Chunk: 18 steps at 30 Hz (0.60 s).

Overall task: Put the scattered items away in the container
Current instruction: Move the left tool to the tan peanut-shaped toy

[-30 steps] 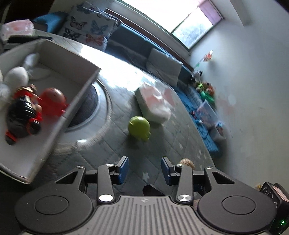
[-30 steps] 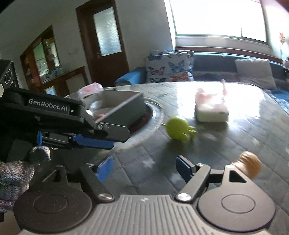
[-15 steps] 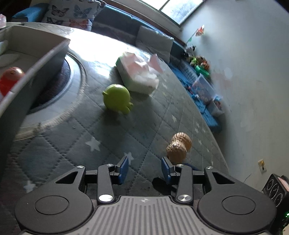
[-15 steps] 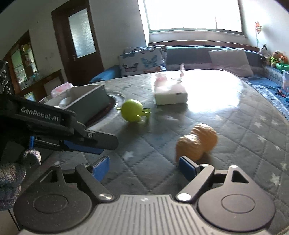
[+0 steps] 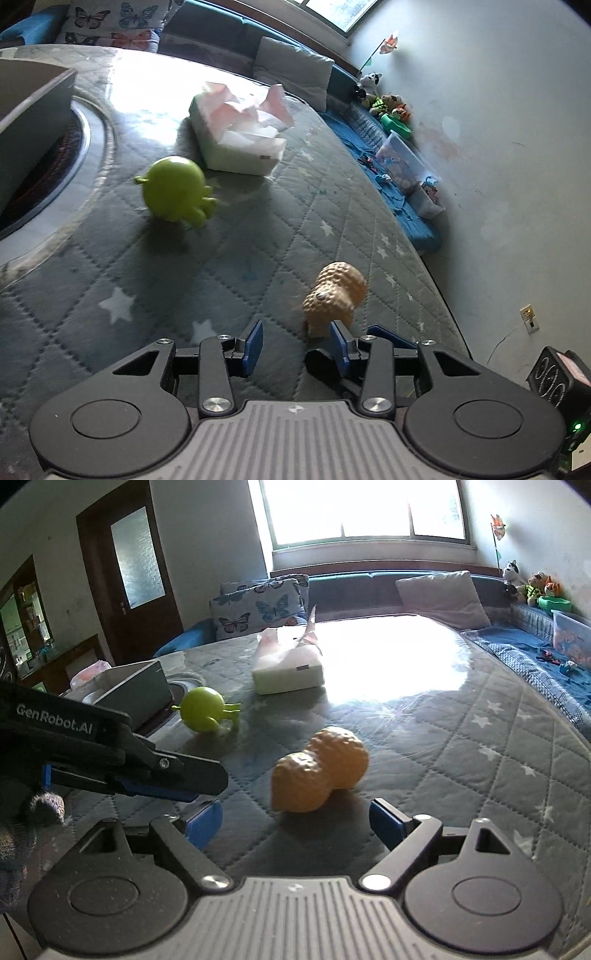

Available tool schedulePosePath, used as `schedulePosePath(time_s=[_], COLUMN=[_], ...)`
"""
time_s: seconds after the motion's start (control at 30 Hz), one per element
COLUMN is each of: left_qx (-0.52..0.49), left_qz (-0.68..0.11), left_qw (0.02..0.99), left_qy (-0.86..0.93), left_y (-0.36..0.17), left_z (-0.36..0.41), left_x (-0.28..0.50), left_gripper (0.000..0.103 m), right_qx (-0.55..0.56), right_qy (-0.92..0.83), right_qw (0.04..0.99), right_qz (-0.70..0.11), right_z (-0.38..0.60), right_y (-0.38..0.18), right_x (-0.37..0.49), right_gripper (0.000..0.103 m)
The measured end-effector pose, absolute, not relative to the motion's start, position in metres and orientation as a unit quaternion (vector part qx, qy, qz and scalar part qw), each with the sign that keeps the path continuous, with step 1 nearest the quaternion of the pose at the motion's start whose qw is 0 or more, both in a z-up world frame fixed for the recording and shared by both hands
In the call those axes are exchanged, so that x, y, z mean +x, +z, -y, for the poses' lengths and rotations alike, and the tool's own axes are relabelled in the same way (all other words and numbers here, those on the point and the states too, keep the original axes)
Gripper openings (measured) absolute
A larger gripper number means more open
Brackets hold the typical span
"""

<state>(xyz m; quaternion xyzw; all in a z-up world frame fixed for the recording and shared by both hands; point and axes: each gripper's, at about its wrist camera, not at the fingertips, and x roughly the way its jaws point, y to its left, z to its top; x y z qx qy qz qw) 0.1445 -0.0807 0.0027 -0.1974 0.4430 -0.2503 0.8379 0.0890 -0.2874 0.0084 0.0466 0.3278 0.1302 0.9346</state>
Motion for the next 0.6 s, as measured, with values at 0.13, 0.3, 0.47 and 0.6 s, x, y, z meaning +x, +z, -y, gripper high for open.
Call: schedulePosePath(time_s=[0.13,0.3,0.47,0.6], left_qx=[-0.200,-0.195,-0.184,-0.174], left_qz=[-0.437,-0.429,-0.433,-0.434], left_qw=[0.840,0.844,0.842,0.842], left_qy=[-0.253,-0.257,-0.265,-0.270], left_y=[0.004,0.006,0.005,0.003], left_z=[0.091,0.101,0.115,0.124], left_x=[0.153,0.164,0.174,0.180], left_gripper=[0.042,0.042,0.042,0.042], right_qx=[0.039,0.044,0.054,0.056], right_qy=[0.133,0.136,0.142,0.147], right_qw=[0.936,0.936,0.936,0.935], right_qz=[-0.323,-0.321,-0.317,-0.317], right_z=[0.292,0.297,0.301,0.302], right_y=[0.005,0.001,-0.001,0.000], right_x=[0.096,0.107,0.115,0.120], right_gripper=[0.093,0.093,0.093,0.091])
